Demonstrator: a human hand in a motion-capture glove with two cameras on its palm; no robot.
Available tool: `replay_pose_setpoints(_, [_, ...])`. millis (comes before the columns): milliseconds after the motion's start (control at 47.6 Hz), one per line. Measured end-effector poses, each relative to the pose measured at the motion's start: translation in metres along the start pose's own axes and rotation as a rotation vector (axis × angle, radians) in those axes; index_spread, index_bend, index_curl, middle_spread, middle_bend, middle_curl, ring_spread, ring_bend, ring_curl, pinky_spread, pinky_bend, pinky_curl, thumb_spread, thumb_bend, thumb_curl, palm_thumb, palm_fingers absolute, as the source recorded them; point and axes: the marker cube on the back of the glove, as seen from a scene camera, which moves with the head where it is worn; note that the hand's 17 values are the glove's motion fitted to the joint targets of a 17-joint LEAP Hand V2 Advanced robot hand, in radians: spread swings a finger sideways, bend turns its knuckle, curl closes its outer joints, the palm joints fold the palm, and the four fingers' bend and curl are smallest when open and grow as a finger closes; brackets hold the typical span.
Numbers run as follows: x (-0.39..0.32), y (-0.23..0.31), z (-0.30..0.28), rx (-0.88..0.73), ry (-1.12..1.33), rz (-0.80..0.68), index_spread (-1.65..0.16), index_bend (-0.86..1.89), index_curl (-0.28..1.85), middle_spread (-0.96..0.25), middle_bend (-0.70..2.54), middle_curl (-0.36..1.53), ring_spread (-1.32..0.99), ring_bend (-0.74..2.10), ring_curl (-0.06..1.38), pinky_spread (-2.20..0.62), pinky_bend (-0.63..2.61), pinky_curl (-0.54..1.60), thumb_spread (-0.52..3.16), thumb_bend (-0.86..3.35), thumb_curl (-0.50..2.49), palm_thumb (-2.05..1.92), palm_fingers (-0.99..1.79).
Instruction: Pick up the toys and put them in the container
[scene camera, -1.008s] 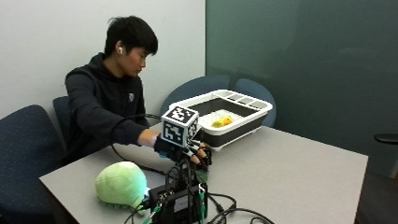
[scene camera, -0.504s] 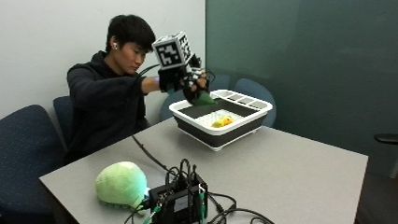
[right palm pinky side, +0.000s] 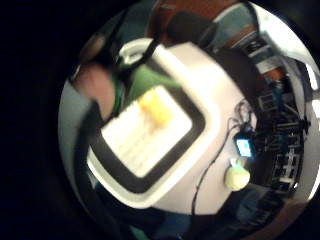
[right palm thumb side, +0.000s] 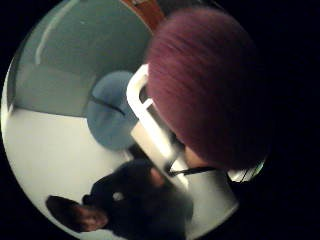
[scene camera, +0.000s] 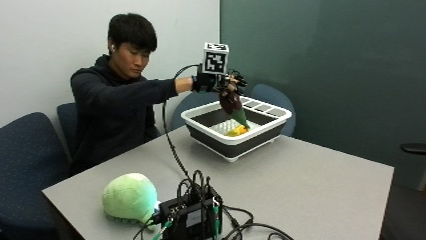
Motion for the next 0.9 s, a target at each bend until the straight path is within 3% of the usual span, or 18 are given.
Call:
replay_pose_setpoints(21, [-0.003,0.002,-0.002,-0.014,-0.089,0.001,-0.31,0.03,0.67,-0.17,0.45,0.68,-0.36,0.89,0.53,-0.18,1.26,0.54,1.08,-0.09,0.71,0.4,-0.15])
replay_pose_setpoints(63, [0.004,0.007,-0.012,0.001,-0.282,0.036,-0.29,0.05,0.64,-0.12,0.32,0.63,-0.27,0.74,0.5,-0.12,1.27,0.54,1.07,-0.15,0.65,0.22,-0.42])
replay_pose_setpoints(105, [0.039,0.014,-0.023,0.041,-0.393,0.111,-0.28,0.04,0.58,-0.1,0.26,0.59,-0.22,0.63,0.46,-0.08,1.25,0.51,1.07,-0.13,0.61,0.13,-0.43])
replay_pose_setpoints(252, [0.134,0.091,-0.022,0.122,-0.34,0.224,-0.27,0.12,0.48,-0.06,0.18,0.53,-0.12,0.44,0.36,-0.01,1.09,0.45,1.1,-0.06,0.52,-0.01,-0.24])
replay_pose_setpoints(378, [0.211,0.156,0.01,0.068,-0.293,0.486,-0.28,0.16,0.46,-0.05,0.16,0.49,-0.06,0.36,0.33,0.03,0.97,0.4,1.15,-0.03,0.47,-0.01,-0.17])
replay_pose_setpoints(567, [0.305,0.216,0.091,-0.089,-0.183,0.681,-0.28,0.15,0.43,-0.03,0.12,0.42,-0.01,0.23,0.3,0.06,0.9,0.37,1.22,-0.01,0.43,0.02,-0.19])
replay_pose_setpoints(714, [0.318,0.236,0.174,-0.197,-0.314,0.87,-0.28,0.11,0.39,-0.01,0.09,0.36,0.02,0.2,0.3,0.07,0.93,0.37,1.24,0.0,0.41,0.06,-0.2])
replay_pose_setpoints(840, [0.324,0.239,0.214,-0.1,-0.26,0.918,-0.28,0.06,0.33,0.01,0.02,0.28,0.04,0.35,0.34,0.07,1.13,0.41,1.24,0.03,0.42,0.17,-0.1])
replay_pose_setpoints(903, [0.324,0.239,0.22,0.039,-0.272,0.905,-0.29,0.08,0.3,0.0,0.12,0.27,-0.06,0.71,0.41,-0.08,1.17,0.4,1.28,0.12,0.45,0.33,0.32])
